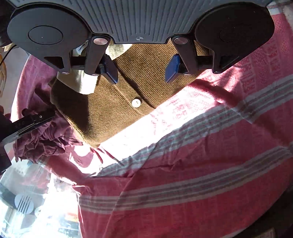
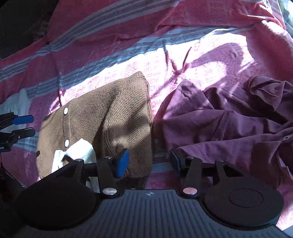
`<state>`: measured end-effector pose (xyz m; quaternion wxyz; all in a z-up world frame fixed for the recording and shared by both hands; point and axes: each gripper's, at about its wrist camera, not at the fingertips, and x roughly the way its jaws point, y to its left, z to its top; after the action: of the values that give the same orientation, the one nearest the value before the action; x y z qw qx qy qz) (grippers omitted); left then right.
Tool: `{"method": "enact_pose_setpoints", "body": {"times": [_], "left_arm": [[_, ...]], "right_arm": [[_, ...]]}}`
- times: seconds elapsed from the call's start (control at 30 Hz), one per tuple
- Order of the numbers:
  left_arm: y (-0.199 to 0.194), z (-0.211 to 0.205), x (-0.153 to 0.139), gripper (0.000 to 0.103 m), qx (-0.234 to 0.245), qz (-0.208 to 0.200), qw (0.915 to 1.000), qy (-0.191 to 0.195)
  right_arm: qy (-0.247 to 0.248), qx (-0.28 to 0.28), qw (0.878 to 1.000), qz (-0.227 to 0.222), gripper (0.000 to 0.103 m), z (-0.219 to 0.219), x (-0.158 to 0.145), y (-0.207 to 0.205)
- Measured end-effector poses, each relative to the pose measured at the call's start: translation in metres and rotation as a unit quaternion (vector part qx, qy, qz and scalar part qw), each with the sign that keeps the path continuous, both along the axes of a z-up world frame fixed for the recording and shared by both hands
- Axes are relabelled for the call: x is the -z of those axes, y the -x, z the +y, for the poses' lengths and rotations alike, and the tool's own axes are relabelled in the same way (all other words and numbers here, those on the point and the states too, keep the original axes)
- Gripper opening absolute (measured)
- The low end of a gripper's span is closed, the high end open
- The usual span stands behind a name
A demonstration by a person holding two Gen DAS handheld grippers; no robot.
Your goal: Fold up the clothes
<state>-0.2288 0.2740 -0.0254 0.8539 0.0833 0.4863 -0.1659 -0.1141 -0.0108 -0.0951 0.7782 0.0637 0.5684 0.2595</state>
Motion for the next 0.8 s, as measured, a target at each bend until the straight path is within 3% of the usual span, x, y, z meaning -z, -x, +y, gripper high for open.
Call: {"method": "enact_pose_setpoints", "body": {"times": [0.1, 0.2, 0.3, 0.4, 0.43, 0.47, 0.5, 0.53, 0.63, 0.8], "left_arm": [[-0.005, -0.074, 0.016, 0.079, 0.096, 0.004, 0.9952, -0.018], [-0.003, -0.131, 0.037, 0.084, 0.156, 0.010, 0.9868, -0.040], [-0.001, -0.161, 0.058, 0.084, 0.181, 0.018, 0.9808, -0.070], [-0.005, -0.171, 0.073, 0.083, 0.167, 0.006, 0.9788, -0.119], [-0.009, -0.170, 0.074, 0.075, 0.156, 0.004, 0.9798, -0.126], [-0.015, -0.166, 0.074, 0.055, 0.143, 0.005, 0.9817, -0.126], [-0.024, -0.159, 0.069, 0.046, 0.127, 0.014, 0.9861, -0.107], [-0.031, -0.151, 0.062, 0.028, 0.111, 0.021, 0.9903, -0.082], [-0.041, -0.129, 0.042, 0.009, 0.061, 0.020, 0.9976, -0.025], [-0.054, -0.097, 0.020, 0.007, -0.007, 0.026, 0.9976, 0.065]], "right_arm": [[-0.001, 0.012, 1.000, -0.001, 0.054, -0.012, 0.006, -0.001], [-0.006, 0.018, 1.000, -0.007, 0.054, -0.021, 0.008, 0.001], [-0.016, 0.027, 0.999, -0.010, 0.054, -0.030, 0.010, 0.004], [-0.025, 0.035, 0.999, -0.011, 0.055, -0.039, 0.011, 0.011], [-0.028, 0.036, 0.999, -0.012, 0.055, -0.041, 0.011, 0.013], [-0.028, 0.037, 0.999, -0.012, 0.055, -0.043, 0.012, 0.015], [-0.029, 0.037, 0.999, -0.012, 0.055, -0.045, 0.013, 0.018], [-0.028, 0.037, 0.999, -0.014, 0.055, -0.045, 0.014, 0.021], [-0.026, 0.026, 0.999, -0.029, 0.056, -0.039, 0.013, 0.030], [-0.033, -0.009, 0.997, -0.075, 0.055, -0.011, 0.006, 0.041]]}}
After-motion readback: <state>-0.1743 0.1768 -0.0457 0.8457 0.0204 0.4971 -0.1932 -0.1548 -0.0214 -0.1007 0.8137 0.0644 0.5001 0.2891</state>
